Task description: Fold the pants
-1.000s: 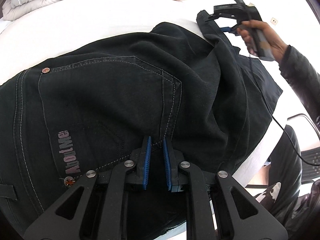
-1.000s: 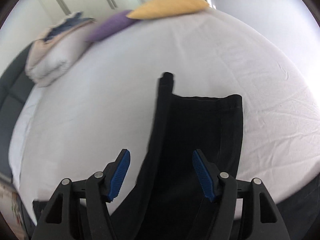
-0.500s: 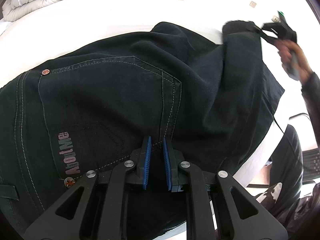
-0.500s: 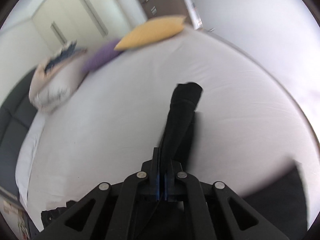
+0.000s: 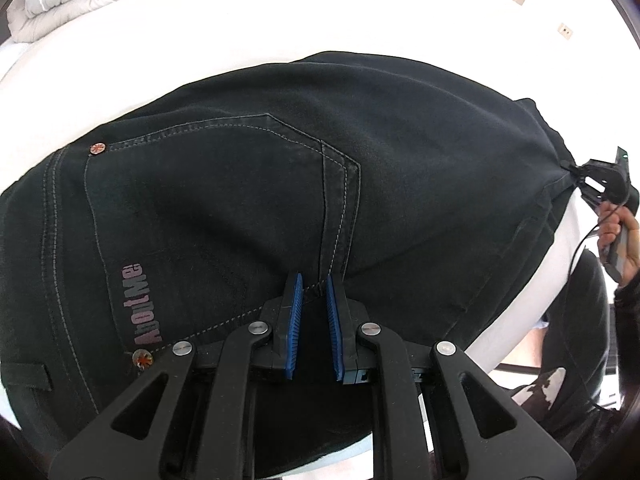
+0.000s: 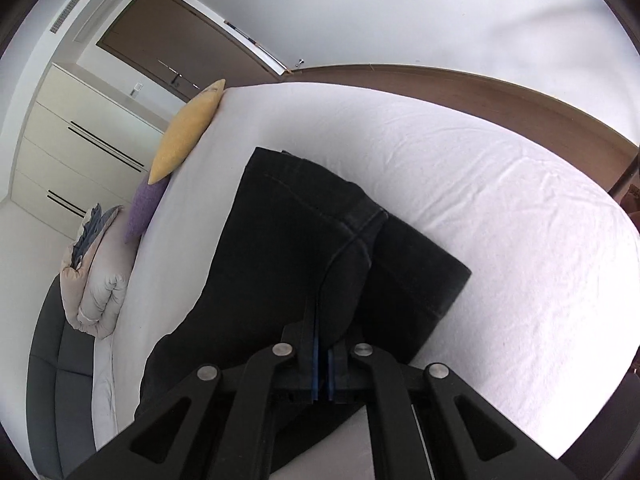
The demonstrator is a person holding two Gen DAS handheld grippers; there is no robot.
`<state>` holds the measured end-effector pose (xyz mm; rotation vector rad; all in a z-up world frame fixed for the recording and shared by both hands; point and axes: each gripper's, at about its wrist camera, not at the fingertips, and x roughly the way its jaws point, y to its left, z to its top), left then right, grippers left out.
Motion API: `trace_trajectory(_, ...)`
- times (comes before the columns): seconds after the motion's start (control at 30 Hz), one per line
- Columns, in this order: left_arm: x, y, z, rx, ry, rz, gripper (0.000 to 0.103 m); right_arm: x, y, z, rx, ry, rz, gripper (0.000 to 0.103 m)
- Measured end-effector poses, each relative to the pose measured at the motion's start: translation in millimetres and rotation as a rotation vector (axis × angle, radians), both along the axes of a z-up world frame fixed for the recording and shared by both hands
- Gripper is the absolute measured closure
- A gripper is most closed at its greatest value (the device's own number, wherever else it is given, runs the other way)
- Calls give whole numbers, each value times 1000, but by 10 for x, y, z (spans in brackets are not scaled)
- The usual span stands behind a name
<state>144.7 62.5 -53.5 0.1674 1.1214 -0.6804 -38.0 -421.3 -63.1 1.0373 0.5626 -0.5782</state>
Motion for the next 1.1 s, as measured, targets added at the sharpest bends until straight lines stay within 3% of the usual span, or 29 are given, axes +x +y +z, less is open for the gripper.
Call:
trace_trajectory(0.1, -29, 8, 21, 9, -1, 6, 90, -160, 11, -32, 70, -44, -18, 100)
trace_trajectory(0.2, -39, 6, 34, 12, 3, 5, 91, -339, -10, -30, 76, -51, -32, 100)
trace_trajectory(0.43, -66, 74, 35, 5, 5, 13, 90, -255, -81, -48, 87, -49, -57, 100)
trace_trajectory(0.6, -81, 111, 30, -11, 12, 17, 90, -388, -153, -71, 184, -146, -94, 96)
trace_trajectory(0.8, -95, 180, 17, -20, 12, 24, 90, -493, -246, 128, 166, -239, -161, 96)
trace_trajectory(0.9, -99, 227, 7, -22, 11, 24, 90, -485, -266, 162, 115, -151, -183, 95)
trace_trajectory(1.03, -136, 267, 9, -19, 12, 21, 90, -677, -325, 121, 76, -39, -304, 96)
trace_trajectory(1.1, -164, 285, 26, -13, 9, 23, 90, -662, -265, 283, 19, 5, -261, 96)
